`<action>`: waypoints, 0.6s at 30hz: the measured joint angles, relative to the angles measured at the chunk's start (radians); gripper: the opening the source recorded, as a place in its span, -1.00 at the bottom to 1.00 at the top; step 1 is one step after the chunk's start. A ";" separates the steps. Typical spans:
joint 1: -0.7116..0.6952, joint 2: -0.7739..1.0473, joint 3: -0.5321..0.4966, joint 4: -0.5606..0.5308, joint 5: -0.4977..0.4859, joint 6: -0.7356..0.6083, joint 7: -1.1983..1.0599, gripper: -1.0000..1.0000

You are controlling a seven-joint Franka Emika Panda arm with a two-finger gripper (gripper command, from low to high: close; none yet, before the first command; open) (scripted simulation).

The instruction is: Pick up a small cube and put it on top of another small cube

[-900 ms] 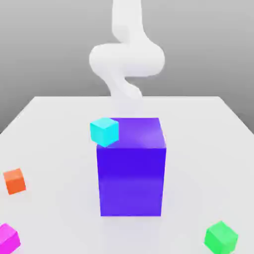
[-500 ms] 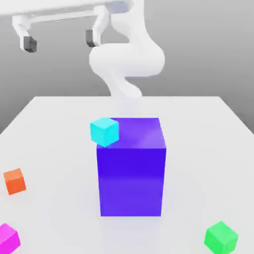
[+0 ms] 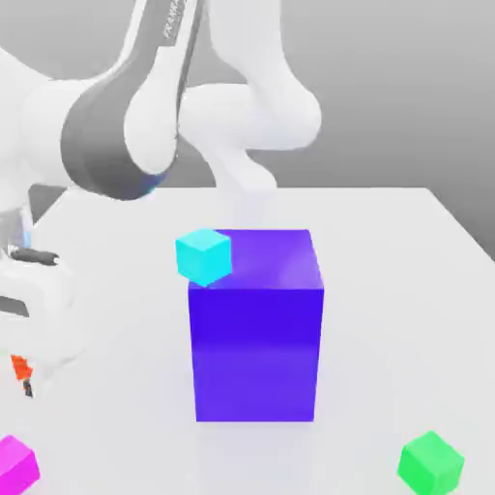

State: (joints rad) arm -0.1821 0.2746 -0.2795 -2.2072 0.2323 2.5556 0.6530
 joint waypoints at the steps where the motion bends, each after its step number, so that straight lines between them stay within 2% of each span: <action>1: -0.011 0.035 -0.005 0.003 0.004 0.009 -0.002 0.00; 4: -0.044 0.141 -0.015 0.013 0.015 0.041 -0.009 0.00; 8: -0.093 0.286 0.035 0.045 0.069 0.138 -0.047 0.00; 9: -0.100 0.306 0.044 0.050 0.077 0.152 -0.053 -1.00; 15: -0.104 0.316 0.048 0.052 0.082 0.159 -0.056 -1.00; 18: -0.080 0.247 0.017 0.035 0.051 0.108 -0.035 -1.00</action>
State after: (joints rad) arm -0.2622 0.5220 -0.2621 -2.1720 0.2835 2.6633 0.6184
